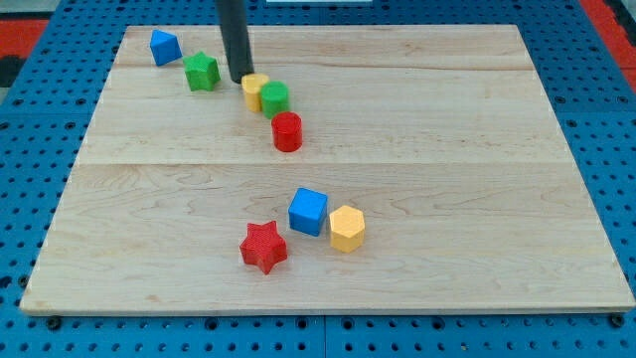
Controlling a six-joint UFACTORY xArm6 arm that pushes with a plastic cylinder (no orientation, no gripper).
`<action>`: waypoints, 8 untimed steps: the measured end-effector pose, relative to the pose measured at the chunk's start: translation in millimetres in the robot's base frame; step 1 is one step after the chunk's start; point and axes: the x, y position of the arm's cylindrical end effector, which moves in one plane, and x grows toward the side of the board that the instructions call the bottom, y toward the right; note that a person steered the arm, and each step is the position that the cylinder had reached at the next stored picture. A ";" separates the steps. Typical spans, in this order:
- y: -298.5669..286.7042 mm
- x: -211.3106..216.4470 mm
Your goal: Form a triangle with green circle red circle and yellow heart
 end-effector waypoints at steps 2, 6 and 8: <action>23.1 58.7; 65.8 113.5; 71.7 118.2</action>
